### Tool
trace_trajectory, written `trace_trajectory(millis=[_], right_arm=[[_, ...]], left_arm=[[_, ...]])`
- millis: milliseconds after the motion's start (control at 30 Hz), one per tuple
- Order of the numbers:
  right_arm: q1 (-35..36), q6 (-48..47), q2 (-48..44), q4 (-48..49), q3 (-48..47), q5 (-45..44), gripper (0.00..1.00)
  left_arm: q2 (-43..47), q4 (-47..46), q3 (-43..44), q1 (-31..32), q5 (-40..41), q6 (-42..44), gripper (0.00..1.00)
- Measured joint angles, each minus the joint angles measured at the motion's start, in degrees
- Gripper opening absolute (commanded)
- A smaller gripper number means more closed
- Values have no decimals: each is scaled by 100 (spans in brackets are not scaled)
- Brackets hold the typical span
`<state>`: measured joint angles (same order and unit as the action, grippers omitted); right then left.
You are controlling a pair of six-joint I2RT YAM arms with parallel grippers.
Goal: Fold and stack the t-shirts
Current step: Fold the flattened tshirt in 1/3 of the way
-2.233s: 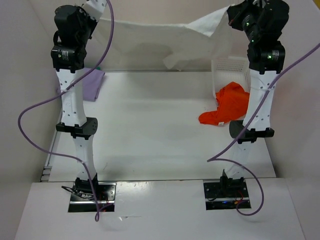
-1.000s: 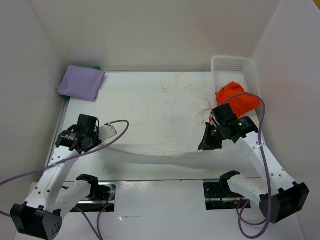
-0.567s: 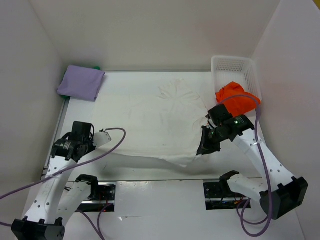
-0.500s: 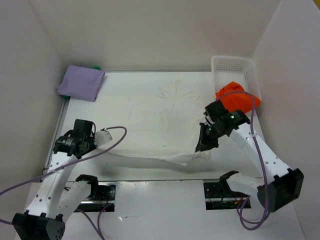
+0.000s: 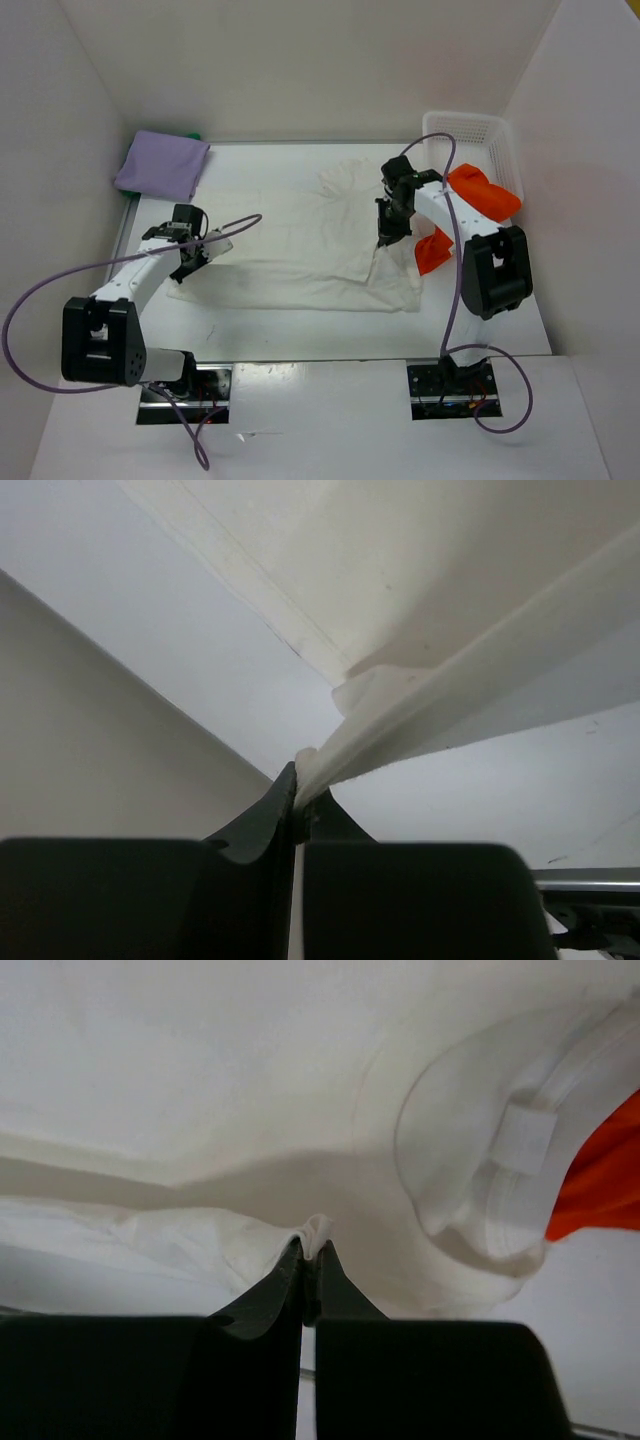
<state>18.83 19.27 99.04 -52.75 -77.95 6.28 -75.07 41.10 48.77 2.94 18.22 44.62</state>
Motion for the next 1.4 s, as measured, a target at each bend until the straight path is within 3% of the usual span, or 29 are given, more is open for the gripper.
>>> trace_trajectory(millis=[300,800,900,1000,1033,1067,1100,1167,1200,1400], right_arm=[[-238,-334,866,295,-501,-105,0],[-260,-442,1464,610,-981,-236,0],[-295,-444,1554,610,-981,-284,0],[-363,-446,1556,610,-1010,-262,7],[-382,-442,1563,616,-1043,-256,10],[-400,-452,1572,621,-1082,-243,15],[-411,-466,1589,629,-1132,-238,26],[-415,-463,1606,675,-1196,-236,37],[-420,-472,1615,693,-1217,-232,50],[-424,-466,1620,769,-1283,-243,61]], left_arm=[[-1045,-420,0,-138,181,-304,0],[-1491,-809,81,-352,439,-654,1],[-1499,-748,437,-352,396,-772,12],[-1497,-822,761,-352,387,-844,37],[-1497,-850,826,-354,393,-870,54],[-1497,-879,863,-356,424,-903,60],[-1497,-916,872,-378,446,-944,63],[-1497,-898,872,-474,472,-999,71],[-1495,-855,874,-570,452,-1047,72],[-1226,-289,887,-1207,334,-1106,77]])
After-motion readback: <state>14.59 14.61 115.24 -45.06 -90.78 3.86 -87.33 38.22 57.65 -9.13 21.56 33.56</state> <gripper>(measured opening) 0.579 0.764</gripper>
